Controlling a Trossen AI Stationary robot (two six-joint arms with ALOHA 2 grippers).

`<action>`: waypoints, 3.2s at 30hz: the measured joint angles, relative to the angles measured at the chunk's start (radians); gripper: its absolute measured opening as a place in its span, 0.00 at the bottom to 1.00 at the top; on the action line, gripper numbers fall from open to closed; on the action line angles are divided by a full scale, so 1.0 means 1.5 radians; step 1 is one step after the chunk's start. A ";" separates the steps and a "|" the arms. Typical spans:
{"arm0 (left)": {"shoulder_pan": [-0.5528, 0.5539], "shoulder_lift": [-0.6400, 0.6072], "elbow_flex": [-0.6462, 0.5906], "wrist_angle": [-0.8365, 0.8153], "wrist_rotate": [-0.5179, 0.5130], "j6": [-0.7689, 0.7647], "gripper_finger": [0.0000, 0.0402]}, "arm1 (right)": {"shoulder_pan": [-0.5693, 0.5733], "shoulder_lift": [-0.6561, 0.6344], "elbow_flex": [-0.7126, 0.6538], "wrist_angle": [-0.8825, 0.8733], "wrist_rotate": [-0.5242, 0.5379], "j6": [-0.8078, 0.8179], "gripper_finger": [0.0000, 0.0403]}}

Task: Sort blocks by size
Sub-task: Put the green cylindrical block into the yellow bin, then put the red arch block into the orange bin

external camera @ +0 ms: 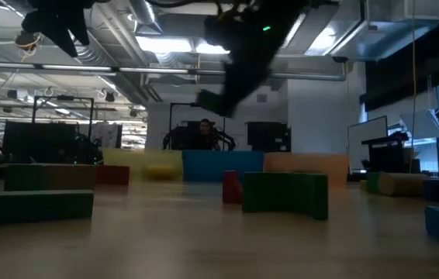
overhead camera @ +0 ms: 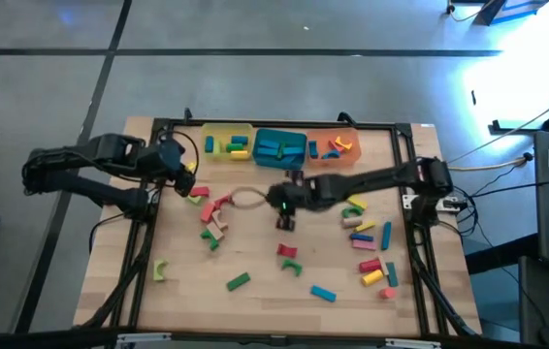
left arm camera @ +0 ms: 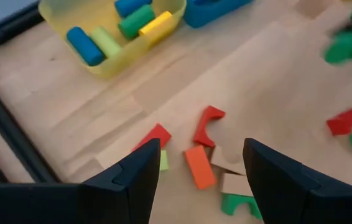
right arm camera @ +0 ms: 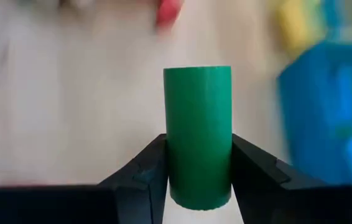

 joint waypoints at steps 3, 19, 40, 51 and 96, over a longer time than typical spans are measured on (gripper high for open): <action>-0.027 0.011 -0.001 0.002 -0.004 -0.028 0.52 | -0.053 0.004 0.000 0.117 -0.019 -0.071 0.35; -0.096 0.047 -0.121 0.159 -0.004 -0.045 0.52 | -0.266 0.121 -0.001 0.571 -0.227 -0.120 0.35; -0.098 0.074 -0.173 0.283 -0.007 -0.038 0.52 | -0.311 0.233 0.038 0.746 -0.297 -0.004 0.35; -0.098 0.074 -0.173 0.285 -0.007 -0.033 0.52 | -0.312 0.256 0.101 0.667 -0.260 0.002 0.36; 0.041 0.385 -0.173 0.342 0.078 0.305 0.52 | -0.311 -0.314 0.104 -0.077 -0.269 -0.125 0.60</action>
